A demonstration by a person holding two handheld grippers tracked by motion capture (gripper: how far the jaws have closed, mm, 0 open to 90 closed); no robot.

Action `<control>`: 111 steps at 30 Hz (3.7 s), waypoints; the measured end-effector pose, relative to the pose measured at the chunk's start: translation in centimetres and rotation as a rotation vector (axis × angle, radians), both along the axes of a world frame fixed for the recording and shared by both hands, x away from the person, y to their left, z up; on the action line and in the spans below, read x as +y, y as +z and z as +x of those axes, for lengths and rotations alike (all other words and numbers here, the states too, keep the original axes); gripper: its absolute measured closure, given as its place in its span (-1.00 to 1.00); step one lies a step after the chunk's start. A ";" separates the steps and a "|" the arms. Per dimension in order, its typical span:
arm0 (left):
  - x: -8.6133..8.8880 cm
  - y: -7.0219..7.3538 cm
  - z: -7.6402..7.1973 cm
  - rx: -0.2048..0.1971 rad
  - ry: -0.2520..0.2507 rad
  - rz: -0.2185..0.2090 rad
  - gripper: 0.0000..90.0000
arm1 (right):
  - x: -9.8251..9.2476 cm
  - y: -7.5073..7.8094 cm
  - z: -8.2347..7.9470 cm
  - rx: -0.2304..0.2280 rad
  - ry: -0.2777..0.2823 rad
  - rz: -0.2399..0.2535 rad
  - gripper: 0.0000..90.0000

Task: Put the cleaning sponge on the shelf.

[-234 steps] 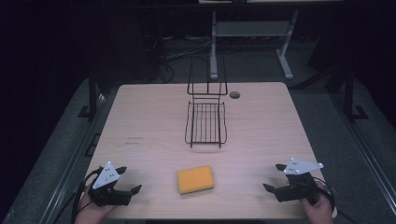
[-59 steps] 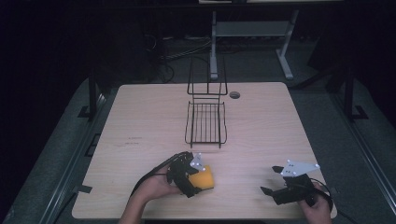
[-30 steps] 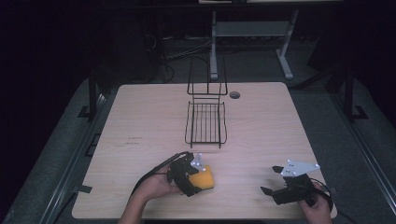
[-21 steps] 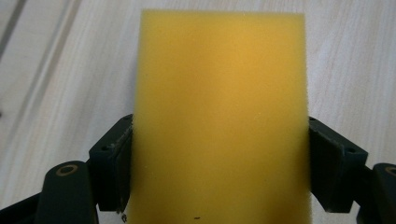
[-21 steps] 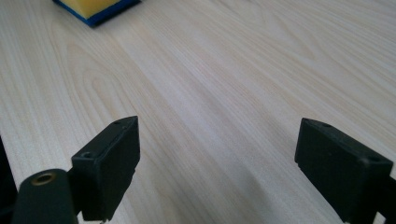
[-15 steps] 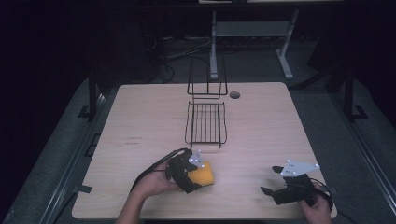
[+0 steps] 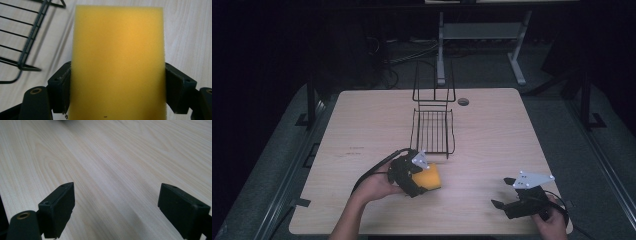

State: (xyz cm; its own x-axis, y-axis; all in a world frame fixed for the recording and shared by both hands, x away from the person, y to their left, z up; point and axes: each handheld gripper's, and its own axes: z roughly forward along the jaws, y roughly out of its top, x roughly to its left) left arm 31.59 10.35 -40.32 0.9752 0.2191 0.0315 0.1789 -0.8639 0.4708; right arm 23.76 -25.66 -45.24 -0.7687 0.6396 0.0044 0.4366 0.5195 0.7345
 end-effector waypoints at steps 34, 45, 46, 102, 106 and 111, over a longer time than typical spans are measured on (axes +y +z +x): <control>-1.2 2.4 5.3 0.010 -0.005 -0.024 -0.51 | 0.2 -0.1 0.2 0.009 0.008 -0.001 -0.69; -1.9 2.2 6.6 0.021 -0.006 -0.021 -0.51 | 0.2 -0.1 0.2 0.008 0.006 0.000 -0.69; -2.0 2.2 6.7 0.021 -0.006 -0.020 -0.51 | 0.2 -0.1 0.2 0.008 0.006 -0.001 -0.69; -4.1 2.1 11.3 0.029 -0.025 0.037 -0.51 | -0.4 0.0 0.4 0.008 -0.006 0.007 -0.69; -3.9 1.9 11.6 0.032 -0.022 0.046 -0.51 | -0.3 0.0 0.4 0.008 -0.005 0.008 -0.69; -3.6 1.8 12.0 0.038 -0.013 0.035 -0.51 | -0.3 -0.1 0.4 0.011 -0.007 0.005 -0.69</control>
State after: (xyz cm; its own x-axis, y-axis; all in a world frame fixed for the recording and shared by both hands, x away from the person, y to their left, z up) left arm 43.56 6.74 -38.51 0.9786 0.2059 0.0013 0.1850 -0.8820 0.4334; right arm 24.13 -25.95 -45.31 -0.7642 0.6448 0.0158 0.4480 0.5130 0.7323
